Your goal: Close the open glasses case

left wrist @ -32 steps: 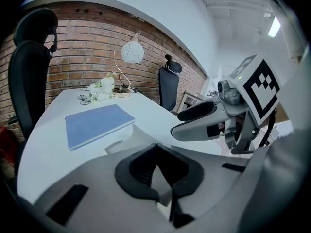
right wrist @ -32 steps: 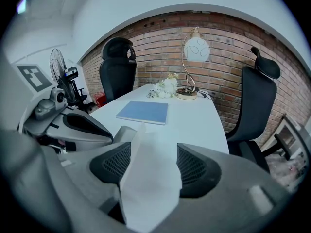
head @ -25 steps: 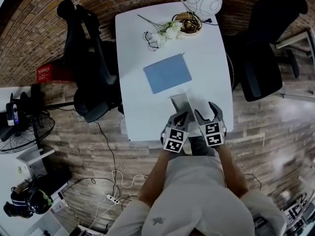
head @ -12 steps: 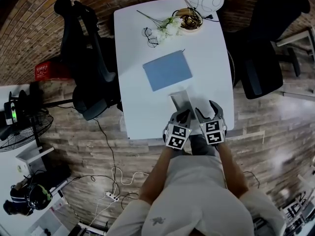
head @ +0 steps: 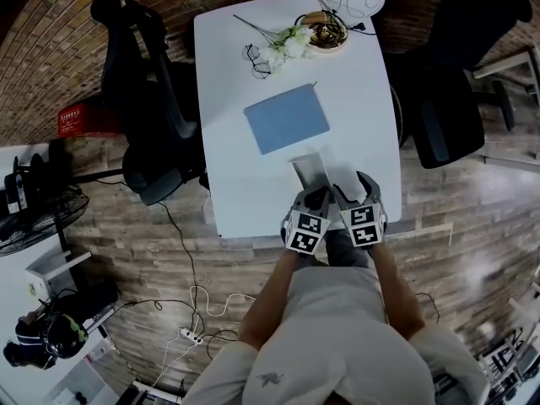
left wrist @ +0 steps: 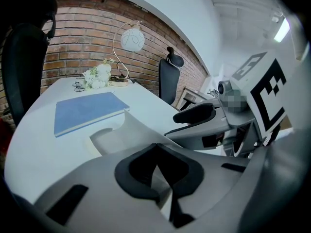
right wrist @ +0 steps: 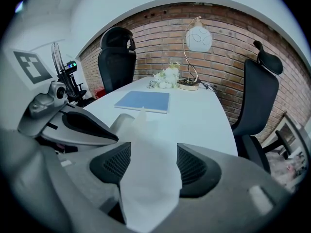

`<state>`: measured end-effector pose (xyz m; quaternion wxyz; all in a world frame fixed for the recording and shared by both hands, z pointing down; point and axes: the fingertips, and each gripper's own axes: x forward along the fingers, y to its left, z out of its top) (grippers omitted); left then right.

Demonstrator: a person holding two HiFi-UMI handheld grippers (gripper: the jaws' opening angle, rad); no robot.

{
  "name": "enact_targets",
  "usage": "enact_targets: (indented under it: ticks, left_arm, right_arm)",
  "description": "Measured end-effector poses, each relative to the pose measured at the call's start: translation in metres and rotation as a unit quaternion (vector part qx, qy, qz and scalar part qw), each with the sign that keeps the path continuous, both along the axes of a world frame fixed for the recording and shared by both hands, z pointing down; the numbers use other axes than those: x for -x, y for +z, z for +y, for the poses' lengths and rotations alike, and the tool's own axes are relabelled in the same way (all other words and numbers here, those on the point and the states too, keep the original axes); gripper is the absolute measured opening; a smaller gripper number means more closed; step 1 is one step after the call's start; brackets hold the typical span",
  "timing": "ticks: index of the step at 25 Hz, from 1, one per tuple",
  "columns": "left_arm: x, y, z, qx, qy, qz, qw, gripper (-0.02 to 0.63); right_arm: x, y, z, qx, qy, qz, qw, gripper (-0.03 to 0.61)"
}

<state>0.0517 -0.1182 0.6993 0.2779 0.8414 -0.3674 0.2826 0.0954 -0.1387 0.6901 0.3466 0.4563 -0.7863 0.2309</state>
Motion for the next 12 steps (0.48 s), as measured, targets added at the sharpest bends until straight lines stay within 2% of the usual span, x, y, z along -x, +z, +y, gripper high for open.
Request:
enact_targets:
  ticks: [12]
  left_arm:
    - [0.0049, -0.0003, 0.0016, 0.003, -0.007, 0.001, 1.0, 0.005]
  right_arm:
    - [0.007, 0.0032, 0.0029, 0.004, -0.01, 0.002, 1.0, 0.298]
